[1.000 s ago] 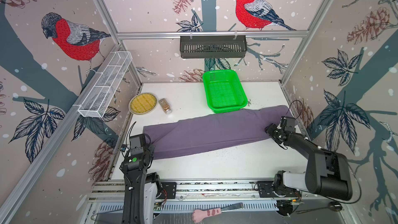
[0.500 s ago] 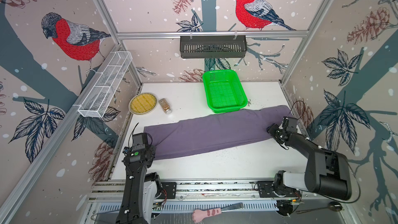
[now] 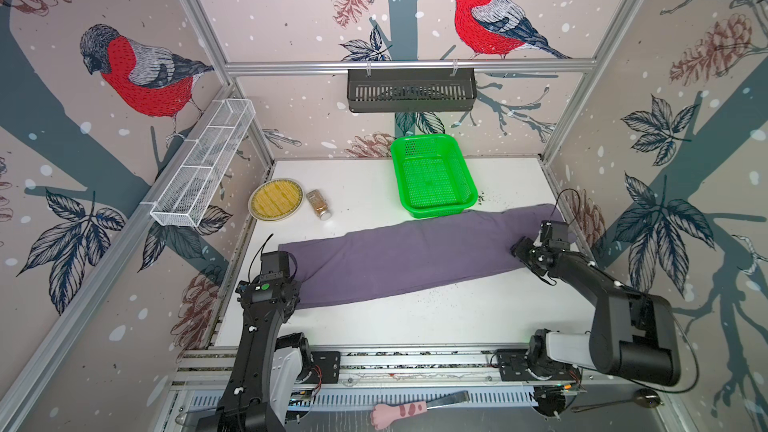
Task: Fold and stack the trousers
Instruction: Fold the trousers at the center of the table.
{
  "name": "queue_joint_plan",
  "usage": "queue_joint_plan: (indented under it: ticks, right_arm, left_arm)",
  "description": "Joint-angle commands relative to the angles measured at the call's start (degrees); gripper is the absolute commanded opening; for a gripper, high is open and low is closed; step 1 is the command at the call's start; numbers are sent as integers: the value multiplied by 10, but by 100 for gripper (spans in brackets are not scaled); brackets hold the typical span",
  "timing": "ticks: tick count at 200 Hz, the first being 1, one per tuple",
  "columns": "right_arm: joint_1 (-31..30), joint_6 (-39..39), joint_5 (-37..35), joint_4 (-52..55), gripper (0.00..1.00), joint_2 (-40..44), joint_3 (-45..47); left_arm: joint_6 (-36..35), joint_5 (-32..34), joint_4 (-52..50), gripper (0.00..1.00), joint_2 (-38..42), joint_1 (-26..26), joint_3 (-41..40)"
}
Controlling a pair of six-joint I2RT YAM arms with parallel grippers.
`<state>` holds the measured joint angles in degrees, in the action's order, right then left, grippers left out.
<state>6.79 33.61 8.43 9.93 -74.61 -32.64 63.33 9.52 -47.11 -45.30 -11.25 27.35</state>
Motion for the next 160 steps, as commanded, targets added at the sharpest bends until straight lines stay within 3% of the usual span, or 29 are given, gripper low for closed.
queue_joint_plan:
  ticks: [1, 45, 74, 99, 121, 139, 160]
  right_arm:
    - [-40, -34, 1, 27, 65, 24, -15]
    - [-214, -98, 41, -23, 64, 135, 14]
    - [-344, -165, 36, -39, 62, 144, 9]
    - [-479, -252, 13, -31, 59, 106, -21]
    - [-580, -332, -38, 4, 52, 36, -72]
    - [-633, -390, -77, 37, 48, -35, -108]
    - [-651, -427, -95, 59, 45, -95, -137]
  left_arm:
    - [5, 22, -16, 24, 5, 0, 4]
    - [-13, 42, -17, 36, 16, 1, 26]
    - [-57, 58, -13, 43, 34, -1, 62]
    - [-96, 32, 2, 44, 17, -2, 78]
    - [-79, -18, 9, 44, 8, -2, 68]
    - [-66, -49, 24, 45, 20, -2, 40]
    - [-59, -46, 27, 45, 26, -3, 14]
